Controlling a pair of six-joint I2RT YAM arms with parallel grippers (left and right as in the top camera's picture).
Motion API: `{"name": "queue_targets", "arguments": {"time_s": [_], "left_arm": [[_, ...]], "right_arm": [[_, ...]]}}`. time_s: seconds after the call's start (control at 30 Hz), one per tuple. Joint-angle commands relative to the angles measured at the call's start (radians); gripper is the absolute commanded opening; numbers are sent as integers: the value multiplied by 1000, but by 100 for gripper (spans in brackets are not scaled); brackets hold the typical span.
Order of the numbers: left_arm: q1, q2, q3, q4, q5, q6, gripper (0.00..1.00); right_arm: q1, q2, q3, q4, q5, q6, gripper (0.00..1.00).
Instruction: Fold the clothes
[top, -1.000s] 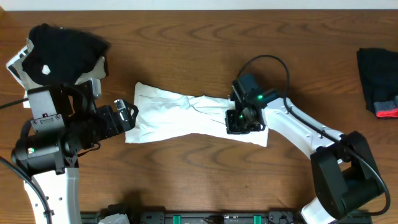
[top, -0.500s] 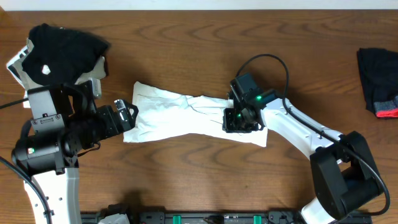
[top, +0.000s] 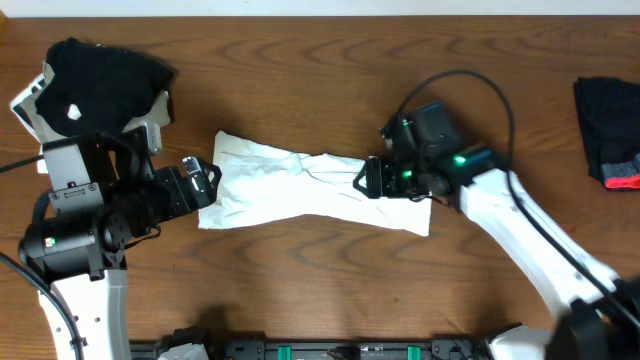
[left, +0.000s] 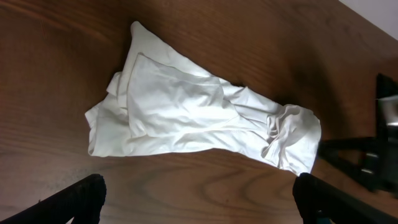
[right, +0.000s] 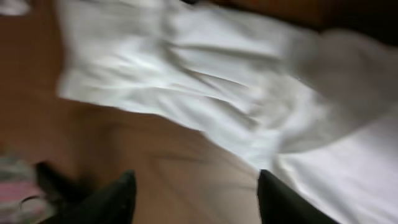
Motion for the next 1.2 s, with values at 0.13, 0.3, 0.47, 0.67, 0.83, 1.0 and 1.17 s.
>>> {"name": "queue_targets", "arguments": {"time_s": [0.13,0.3,0.47,0.67,0.83,1.0,1.17], "left_arm": [[-3,32,-4,3,-5,13,98],[-3,78,-4,3,-4,13,98],[-3,129,-4,-1,-4,13,98],[-3,154,-5,-21,-4,13,98],[-3,154,-5,-29,-4,13,98],[-3,154,-4,-28,-4,13,98],[-3,154,-4,-28,-4,13,98]], "right_arm": [[-32,-108,17,-52,199,-9,77],[-110,-97,17,-54,265,11,75],[-125,-21,17,-35,261,3,71],[-122,119,17,61,130,-4,66],[-122,216,17,123,81,19,64],[-120,266,17,148,42,23,63],[-100,270,17,178,29,28,38]]}}
